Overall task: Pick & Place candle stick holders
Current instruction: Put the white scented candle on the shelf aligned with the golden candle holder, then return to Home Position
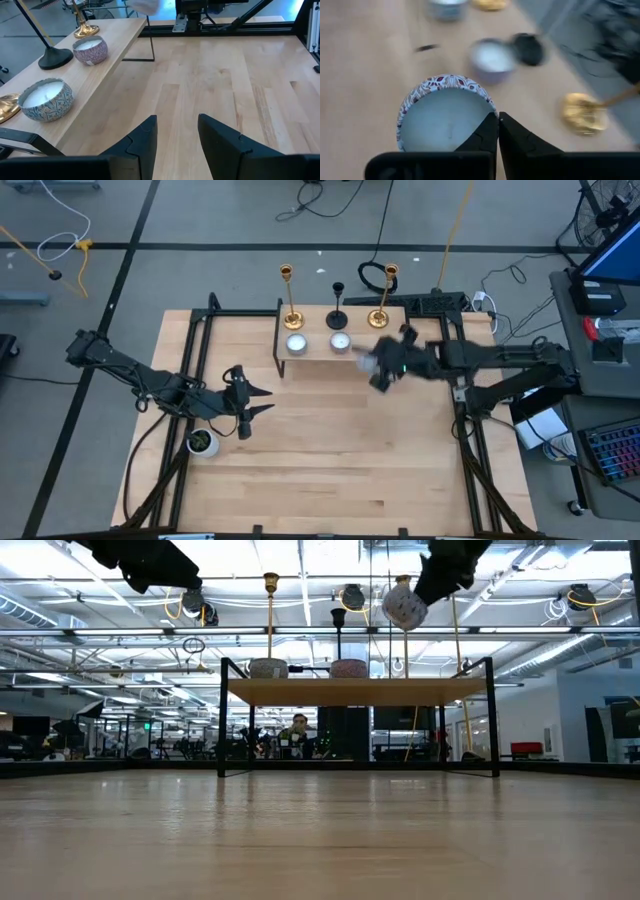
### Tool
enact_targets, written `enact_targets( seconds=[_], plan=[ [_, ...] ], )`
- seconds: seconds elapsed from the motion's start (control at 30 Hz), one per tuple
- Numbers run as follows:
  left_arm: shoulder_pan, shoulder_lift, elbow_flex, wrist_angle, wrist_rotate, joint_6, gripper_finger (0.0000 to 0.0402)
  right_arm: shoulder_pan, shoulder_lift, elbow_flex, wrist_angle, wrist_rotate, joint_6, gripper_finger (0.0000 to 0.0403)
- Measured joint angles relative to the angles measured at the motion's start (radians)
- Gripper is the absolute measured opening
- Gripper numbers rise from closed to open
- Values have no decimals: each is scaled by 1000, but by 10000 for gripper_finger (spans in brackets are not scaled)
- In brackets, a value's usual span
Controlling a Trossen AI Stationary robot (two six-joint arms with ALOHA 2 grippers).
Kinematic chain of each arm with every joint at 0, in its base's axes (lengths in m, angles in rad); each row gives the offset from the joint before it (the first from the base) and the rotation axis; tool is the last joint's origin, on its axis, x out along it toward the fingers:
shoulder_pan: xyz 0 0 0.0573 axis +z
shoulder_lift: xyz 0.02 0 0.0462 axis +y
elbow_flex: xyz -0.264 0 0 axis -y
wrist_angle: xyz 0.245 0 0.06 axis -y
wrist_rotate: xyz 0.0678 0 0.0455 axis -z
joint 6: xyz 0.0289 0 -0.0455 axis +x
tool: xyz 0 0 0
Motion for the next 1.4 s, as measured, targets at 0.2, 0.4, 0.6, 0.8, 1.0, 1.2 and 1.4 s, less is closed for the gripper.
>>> enact_targets(
  seconds=[0.2, 0.4, 0.6, 0.8, 1.0, 1.2, 1.4],
  plan=[
    [0, 0, 0, 0, 0, -1, 150, -212, 4, 8, -64, 2, -22, 2],
    [0, 0, 0, 0, 0, 6, 150, -354, 12, -67, -47, -131, -25, 2],
    [0, 0, 0, 0, 0, 6, 150, -401, 9, -141, 19, -154, -73, 2],
    [0, 0, 0, 0, 0, 6, 150, -404, 10, -146, 24, -153, -78, 17],
    [0, 0, 0, 0, 0, 6, 150, -404, 10, -148, 54, -155, -116, 61],
    [0, 0, 0, -1, 0, 6, 150, -403, 9, -148, 98, -155, -124, 109],
    [0, 0, 0, 0, 0, 5, 150, -392, -5, -148, 136, -156, -128, 133]
  ],
)
